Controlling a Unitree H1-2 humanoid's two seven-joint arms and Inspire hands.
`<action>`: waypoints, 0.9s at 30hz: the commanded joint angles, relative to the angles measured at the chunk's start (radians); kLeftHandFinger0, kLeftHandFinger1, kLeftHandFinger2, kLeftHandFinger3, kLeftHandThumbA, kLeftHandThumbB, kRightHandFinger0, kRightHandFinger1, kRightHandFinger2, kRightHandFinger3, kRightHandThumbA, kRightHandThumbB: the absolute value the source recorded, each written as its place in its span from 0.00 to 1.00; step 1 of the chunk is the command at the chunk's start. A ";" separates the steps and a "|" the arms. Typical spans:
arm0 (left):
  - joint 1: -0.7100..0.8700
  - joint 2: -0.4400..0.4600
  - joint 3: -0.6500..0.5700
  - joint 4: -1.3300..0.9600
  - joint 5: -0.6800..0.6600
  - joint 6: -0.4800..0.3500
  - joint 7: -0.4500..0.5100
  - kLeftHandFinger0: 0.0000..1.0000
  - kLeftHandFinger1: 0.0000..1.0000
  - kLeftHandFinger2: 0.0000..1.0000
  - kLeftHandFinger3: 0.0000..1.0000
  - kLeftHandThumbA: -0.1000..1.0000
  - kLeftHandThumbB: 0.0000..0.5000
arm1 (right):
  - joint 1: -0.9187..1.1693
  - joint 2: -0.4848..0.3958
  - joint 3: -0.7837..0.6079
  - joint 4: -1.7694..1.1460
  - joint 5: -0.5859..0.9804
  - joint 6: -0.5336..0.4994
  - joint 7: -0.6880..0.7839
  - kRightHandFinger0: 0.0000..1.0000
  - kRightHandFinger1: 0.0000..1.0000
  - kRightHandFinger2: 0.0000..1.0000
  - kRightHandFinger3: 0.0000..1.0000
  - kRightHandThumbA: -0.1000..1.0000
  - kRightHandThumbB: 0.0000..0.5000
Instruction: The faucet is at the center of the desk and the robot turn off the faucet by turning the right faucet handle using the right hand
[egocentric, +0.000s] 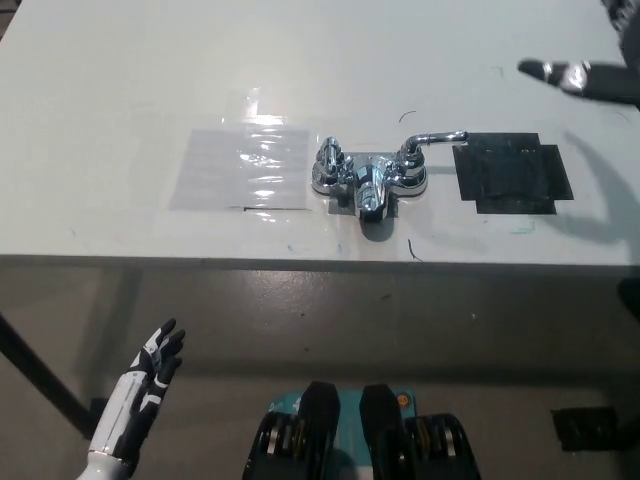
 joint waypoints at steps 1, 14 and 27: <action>-0.015 0.012 -0.006 -0.020 0.007 -0.052 -0.013 1.00 1.00 1.00 1.00 0.92 0.66 | -0.186 -0.005 0.021 0.204 0.065 0.108 0.184 1.00 1.00 1.00 1.00 1.00 0.65; -0.014 0.012 -0.007 -0.008 0.019 -0.066 -0.016 1.00 1.00 1.00 1.00 0.92 0.65 | -0.357 0.046 0.129 0.682 -0.088 0.013 0.237 1.00 1.00 1.00 1.00 1.00 0.78; -0.013 0.014 -0.005 -0.012 0.030 -0.062 -0.014 1.00 1.00 1.00 1.00 0.93 0.65 | -0.410 0.091 0.125 0.934 -0.136 -0.056 0.214 1.00 1.00 1.00 1.00 1.00 0.79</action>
